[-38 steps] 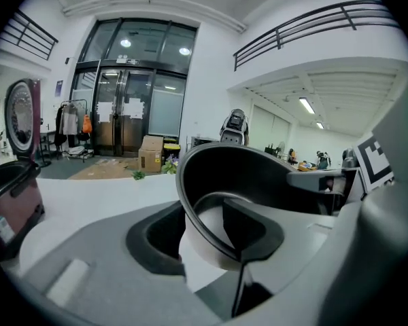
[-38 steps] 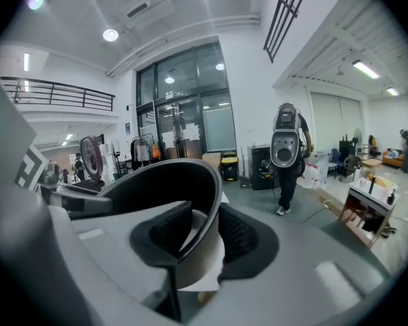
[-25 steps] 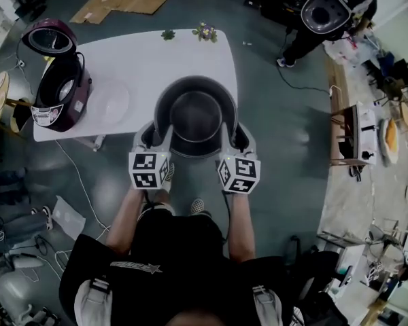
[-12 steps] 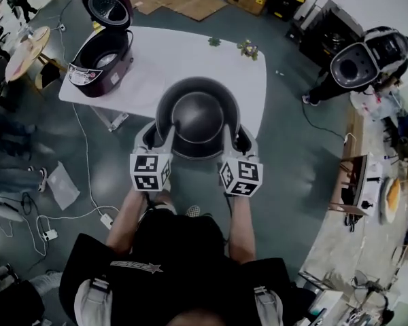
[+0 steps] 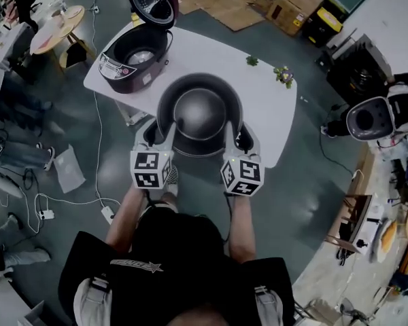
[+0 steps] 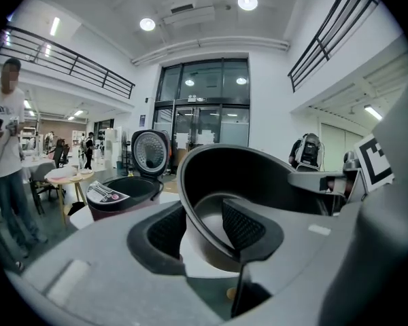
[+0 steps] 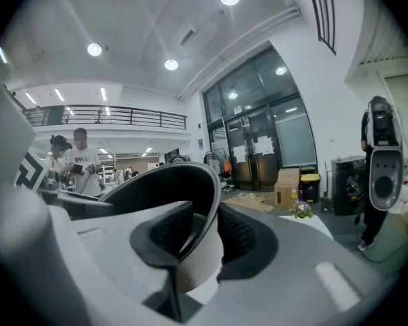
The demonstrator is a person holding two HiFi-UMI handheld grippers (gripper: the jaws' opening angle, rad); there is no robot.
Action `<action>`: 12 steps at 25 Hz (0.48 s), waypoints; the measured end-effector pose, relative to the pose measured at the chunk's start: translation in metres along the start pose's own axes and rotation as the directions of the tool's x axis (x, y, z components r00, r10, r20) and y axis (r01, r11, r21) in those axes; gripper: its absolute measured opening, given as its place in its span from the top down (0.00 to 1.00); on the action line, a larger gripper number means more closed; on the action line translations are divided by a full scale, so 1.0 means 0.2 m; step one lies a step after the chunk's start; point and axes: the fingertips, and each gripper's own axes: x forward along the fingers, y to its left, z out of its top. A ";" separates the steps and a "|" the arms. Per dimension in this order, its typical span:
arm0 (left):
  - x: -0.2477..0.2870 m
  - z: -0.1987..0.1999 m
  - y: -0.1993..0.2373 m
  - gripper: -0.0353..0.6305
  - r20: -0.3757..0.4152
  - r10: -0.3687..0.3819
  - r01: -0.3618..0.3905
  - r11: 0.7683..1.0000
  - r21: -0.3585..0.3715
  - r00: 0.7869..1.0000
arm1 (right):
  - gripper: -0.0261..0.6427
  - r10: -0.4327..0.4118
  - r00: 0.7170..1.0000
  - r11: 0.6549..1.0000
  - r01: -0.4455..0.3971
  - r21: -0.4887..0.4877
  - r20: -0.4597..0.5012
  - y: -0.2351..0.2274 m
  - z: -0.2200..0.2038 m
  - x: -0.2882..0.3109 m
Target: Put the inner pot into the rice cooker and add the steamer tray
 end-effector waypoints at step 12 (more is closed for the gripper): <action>0.19 0.15 0.61 0.68 0.017 0.132 -0.131 0.990 -0.044 0.991 | 0.81 0.111 0.994 0.994 -0.111 0.006 0.003 0.36 0.14 0.65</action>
